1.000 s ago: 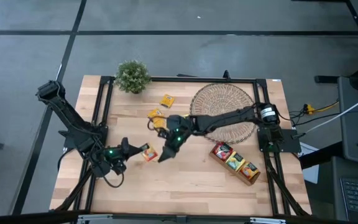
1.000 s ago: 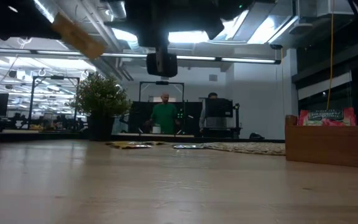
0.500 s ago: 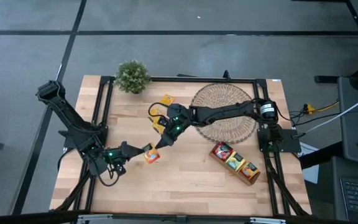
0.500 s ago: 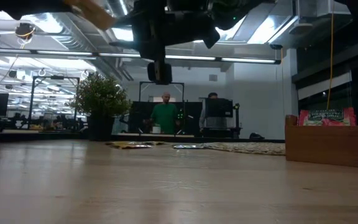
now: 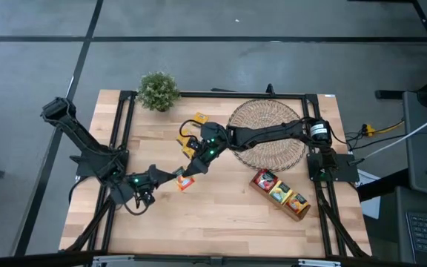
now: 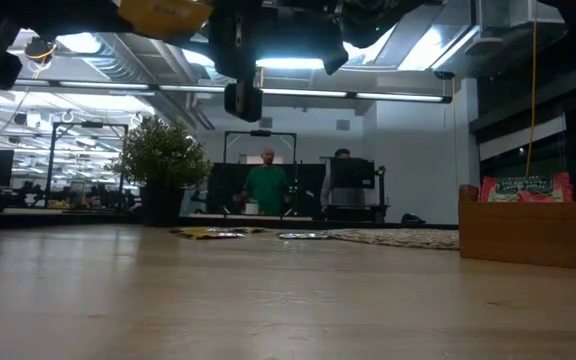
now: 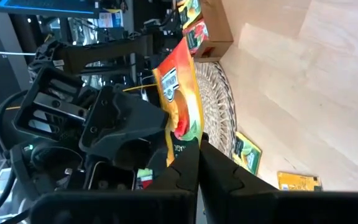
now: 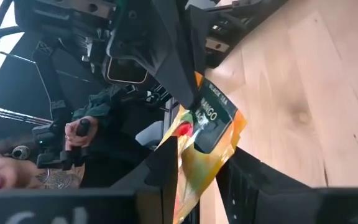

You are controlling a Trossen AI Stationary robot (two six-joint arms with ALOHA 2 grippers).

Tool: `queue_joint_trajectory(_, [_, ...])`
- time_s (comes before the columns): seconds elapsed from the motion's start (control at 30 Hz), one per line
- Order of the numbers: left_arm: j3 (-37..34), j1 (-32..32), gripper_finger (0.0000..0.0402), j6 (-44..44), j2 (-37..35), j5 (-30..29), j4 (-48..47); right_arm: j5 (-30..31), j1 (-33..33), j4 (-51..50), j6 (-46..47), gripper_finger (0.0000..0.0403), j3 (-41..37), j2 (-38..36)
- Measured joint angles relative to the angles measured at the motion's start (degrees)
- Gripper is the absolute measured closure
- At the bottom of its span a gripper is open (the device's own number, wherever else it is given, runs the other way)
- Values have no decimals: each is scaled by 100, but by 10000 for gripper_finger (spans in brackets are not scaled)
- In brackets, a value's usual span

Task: Pick & Place Tea
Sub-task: Put the orange tea bag into the right slot of the wooden organizer

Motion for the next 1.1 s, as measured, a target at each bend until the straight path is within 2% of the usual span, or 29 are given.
queue_joint_trajectory(0.17, [1,12,399,41,0,156,36,0,0,-1,-67,329,0,0])
queue_joint_trajectory(0.37, [1,14,396,-342,0,120,36,-4,2,-16,-155,391,0,0])
queue_joint_trajectory(0.5, [0,12,386,-954,0,-23,36,-28,17,-18,-160,391,0,0])
queue_joint_trajectory(0.73, [0,-124,340,-1902,-12,-233,34,-430,168,-390,-239,396,0,2])
queue_joint_trajectory(0.87, [1,-69,319,-2774,-118,-263,32,-481,259,-853,-453,398,0,-23])
queue_joint_trajectory(0.97, [0,115,308,-3759,-271,-208,32,-424,328,-1487,-804,399,0,-156])
queue_joint_trajectory(1.03, [2,326,302,-4584,-409,66,34,-198,394,-2024,-1117,399,0,-290])
queue_joint_trajectory(1.1, [1,616,297,-5243,-528,618,29,221,478,-2620,-1478,399,0,-438])
